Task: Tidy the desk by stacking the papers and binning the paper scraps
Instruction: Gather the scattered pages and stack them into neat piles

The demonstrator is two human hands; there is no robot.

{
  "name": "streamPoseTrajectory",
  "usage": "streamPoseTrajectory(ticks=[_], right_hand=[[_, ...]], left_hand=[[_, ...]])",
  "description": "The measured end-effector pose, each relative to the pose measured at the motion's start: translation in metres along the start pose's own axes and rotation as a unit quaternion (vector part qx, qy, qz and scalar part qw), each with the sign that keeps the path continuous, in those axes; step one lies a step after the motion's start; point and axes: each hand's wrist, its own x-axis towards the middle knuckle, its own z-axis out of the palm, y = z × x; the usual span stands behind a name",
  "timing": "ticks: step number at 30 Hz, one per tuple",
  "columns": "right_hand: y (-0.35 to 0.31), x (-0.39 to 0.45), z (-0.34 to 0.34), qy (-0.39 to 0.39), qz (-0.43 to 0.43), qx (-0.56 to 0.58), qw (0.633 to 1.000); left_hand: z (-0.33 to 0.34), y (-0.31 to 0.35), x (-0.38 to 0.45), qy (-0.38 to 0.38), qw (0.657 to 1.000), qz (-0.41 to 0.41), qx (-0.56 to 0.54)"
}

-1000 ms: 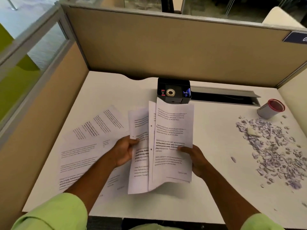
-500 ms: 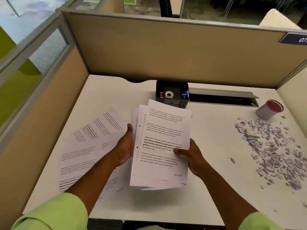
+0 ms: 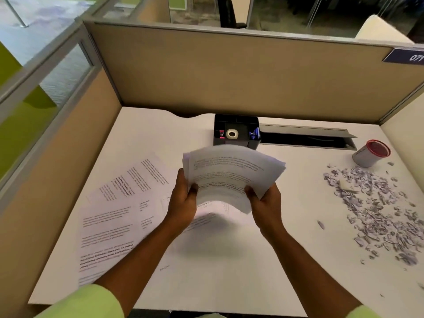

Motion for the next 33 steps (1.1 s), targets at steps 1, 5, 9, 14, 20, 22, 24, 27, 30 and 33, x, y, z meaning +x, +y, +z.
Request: streamPoseTrajectory(ticks=[1, 5, 9, 14, 20, 22, 24, 27, 30, 33], right_hand=[[-0.003, -0.003, 0.002, -0.001, -0.018, -0.003, 1.000], [0.000, -0.010, 0.001, -0.013, -0.018, 0.004, 1.000], [0.003, -0.008, 0.004, -0.010, -0.006, -0.015, 1.000], [0.004, 0.006, 0.006, 0.012, -0.002, -0.027, 1.000], [0.013, 0.013, 0.008, -0.003, 0.033, 0.022, 0.999], [0.015, 0.015, 0.011, 0.008, 0.043, 0.018, 0.999], [0.012, 0.015, 0.010, 0.015, 0.039, 0.031, 0.999], [0.017, 0.008, 0.002, -0.001, 0.043, 0.033, 0.999], [0.031, 0.002, 0.001, -0.030, 0.077, -0.013, 0.996], [0.033, 0.004, 0.000, -0.016, 0.074, -0.020, 0.997]], left_hand=[[0.001, 0.001, -0.003, 0.000, 1.000, 0.016, -0.007], [0.002, -0.008, -0.009, 0.016, 0.999, 0.046, 0.003], [0.001, -0.013, -0.005, 0.000, 0.999, 0.032, 0.033], [-0.003, -0.010, 0.008, 0.010, 0.998, 0.024, 0.049], [-0.001, -0.008, 0.013, 0.012, 1.000, 0.010, 0.003], [0.001, -0.006, 0.014, 0.025, 1.000, 0.012, -0.001], [0.002, -0.005, 0.013, 0.039, 0.999, 0.017, -0.003], [0.000, -0.012, 0.010, 0.029, 1.000, 0.004, -0.005], [0.000, -0.025, 0.008, -0.005, 1.000, -0.028, 0.010], [0.002, -0.027, 0.009, -0.006, 0.999, -0.035, 0.022]])
